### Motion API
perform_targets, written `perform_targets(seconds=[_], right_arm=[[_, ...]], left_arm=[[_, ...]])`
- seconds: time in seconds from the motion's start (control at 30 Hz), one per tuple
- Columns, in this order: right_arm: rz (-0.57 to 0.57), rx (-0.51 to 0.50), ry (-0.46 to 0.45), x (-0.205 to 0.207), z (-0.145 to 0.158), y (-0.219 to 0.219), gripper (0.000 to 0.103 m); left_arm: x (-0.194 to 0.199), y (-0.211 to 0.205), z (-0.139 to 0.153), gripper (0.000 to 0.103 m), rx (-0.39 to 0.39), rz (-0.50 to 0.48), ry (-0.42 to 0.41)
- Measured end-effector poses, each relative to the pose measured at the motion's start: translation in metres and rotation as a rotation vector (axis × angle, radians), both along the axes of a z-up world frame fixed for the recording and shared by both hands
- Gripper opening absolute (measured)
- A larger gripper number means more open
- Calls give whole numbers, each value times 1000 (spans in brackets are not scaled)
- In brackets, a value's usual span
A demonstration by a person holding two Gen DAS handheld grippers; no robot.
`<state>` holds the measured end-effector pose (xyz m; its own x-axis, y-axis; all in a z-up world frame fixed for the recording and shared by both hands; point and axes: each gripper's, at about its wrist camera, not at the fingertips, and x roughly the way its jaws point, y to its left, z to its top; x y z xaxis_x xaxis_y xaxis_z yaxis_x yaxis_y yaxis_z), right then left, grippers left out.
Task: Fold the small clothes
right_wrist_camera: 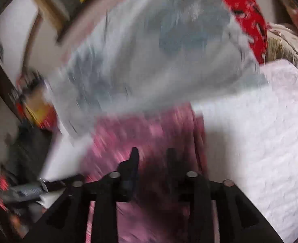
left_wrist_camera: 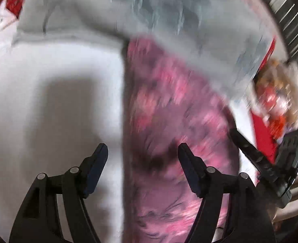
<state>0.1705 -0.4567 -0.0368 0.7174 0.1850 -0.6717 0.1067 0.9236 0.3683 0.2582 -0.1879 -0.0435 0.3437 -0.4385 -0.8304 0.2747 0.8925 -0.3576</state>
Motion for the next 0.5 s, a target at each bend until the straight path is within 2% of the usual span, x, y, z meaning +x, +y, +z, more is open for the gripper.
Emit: perform_targets(seconds=[0.03,0.1,0.2,0.23,0.27,0.3,0.33,0.37,0.4,0.5], right_arm=[[-13,-35,-30,-7,5,3,30],[-30,-36,-37,-18,24,7,33],[-11,-25,-136,-47,45,10,34],[-2,-26,-143,-55,45,13,35],[8,-32,-127,-59,41,14,36],[16,-56,-78,-54,29,20,37],[23,-120,25,-48,9,26,36],[25,-146,50,-53,1,23,37],[23,-146,11,-61,0,22,37],[7,-94,37,-59,9,15,38]], left_arm=[[-1,-5,-5,72,33,-3,-6],[-13,-9,8,71,85,-14,-54],[-27,-9,24,71,67,-35,-84],[-31,-8,26,71,67,-32,-93],[-33,-11,25,71,74,-34,-91],[-34,-11,21,71,89,-33,-79],[-33,-13,16,71,102,-30,-57],[-34,-15,11,71,100,-25,-32],[-36,-16,7,72,89,-21,-12],[-39,-10,6,72,70,-13,-6]])
